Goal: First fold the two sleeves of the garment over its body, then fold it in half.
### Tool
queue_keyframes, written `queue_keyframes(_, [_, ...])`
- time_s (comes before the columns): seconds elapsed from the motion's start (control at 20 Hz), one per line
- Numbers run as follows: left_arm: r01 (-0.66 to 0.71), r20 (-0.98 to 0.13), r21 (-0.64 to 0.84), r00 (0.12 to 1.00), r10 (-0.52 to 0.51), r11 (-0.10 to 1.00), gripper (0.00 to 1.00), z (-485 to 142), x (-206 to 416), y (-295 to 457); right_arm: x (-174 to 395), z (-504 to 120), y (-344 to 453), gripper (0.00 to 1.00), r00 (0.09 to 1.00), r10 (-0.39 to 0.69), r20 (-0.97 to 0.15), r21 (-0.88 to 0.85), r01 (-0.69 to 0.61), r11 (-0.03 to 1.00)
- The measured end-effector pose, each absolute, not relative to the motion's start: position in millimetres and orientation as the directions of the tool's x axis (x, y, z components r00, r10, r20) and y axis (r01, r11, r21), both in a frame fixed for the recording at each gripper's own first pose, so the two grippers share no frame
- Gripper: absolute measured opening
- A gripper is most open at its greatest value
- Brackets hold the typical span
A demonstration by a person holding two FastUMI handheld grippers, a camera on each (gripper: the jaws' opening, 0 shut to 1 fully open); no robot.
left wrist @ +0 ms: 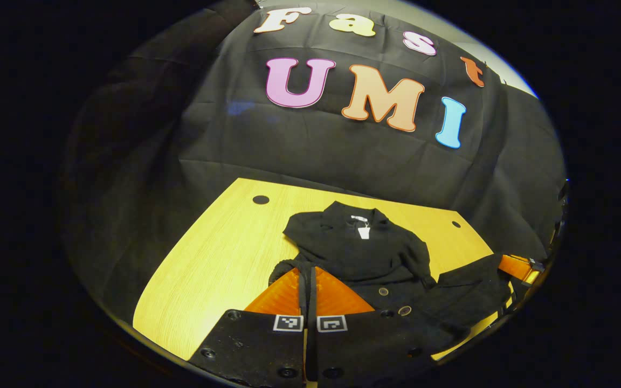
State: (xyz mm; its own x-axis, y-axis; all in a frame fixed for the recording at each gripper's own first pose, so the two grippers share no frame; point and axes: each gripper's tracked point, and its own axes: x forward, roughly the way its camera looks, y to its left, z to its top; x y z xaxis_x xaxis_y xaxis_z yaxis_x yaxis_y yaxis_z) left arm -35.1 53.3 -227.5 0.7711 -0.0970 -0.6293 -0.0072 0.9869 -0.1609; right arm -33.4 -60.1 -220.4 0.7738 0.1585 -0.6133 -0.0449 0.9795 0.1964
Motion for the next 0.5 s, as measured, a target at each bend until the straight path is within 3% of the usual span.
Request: queue_keyframes(0.5, [0.028,-0.568,-0.173,0.814,-0.123,0.984,0.0,-232,71,53,65,-219,-66,0.02,0.801,0.121,-0.586,0.185,-0.013,0.983])
